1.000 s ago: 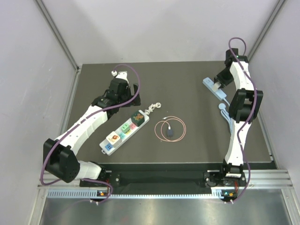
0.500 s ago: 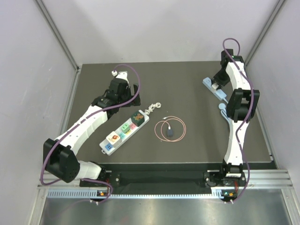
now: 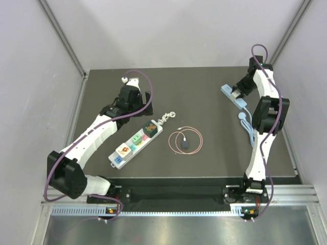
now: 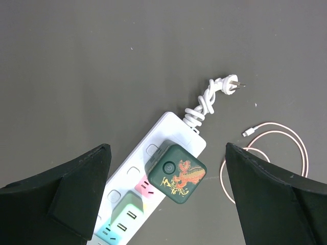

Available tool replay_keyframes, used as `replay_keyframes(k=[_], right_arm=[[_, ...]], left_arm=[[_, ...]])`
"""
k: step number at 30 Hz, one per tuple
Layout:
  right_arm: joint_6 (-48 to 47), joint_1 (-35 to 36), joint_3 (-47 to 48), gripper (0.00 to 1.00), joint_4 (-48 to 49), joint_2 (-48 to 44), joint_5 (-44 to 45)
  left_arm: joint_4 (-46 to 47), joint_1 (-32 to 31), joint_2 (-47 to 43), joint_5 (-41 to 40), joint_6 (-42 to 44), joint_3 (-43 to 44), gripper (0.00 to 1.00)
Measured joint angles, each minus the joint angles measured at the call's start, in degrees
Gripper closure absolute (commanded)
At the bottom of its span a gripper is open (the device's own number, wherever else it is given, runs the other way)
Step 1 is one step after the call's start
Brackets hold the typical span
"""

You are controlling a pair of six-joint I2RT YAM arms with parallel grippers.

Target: Insert the plug

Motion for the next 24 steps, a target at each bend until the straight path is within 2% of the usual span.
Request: replay_keyframes(k=[15, 19, 22, 24], right_arm=[[-1.9, -2.29, 7.19, 1.0, -5.84, 4.59, -7.37], [-2.47, -2.64, 5.7, 0.83, -4.72, 3.43, -8.79], [-2.71, -2.89, 1.77, 0.6, -1.44, 1.29, -9.9], [-2.91, -2.91, -0.22, 0.52, 0.63, 0.26, -10.4]], left_arm=[[-0.15, 0.0, 0.61, -2.54, 0.48, 0.0, 0.03], [-0.15, 0.0, 0.61, -2.82, 0.5, 0.0, 0.03], [-0.15, 0.0, 0.61, -2.78, 0.52, 0.0, 0.03], [-0.13, 0.0, 0.61, -2.73, 0.52, 0.0, 0.04]])
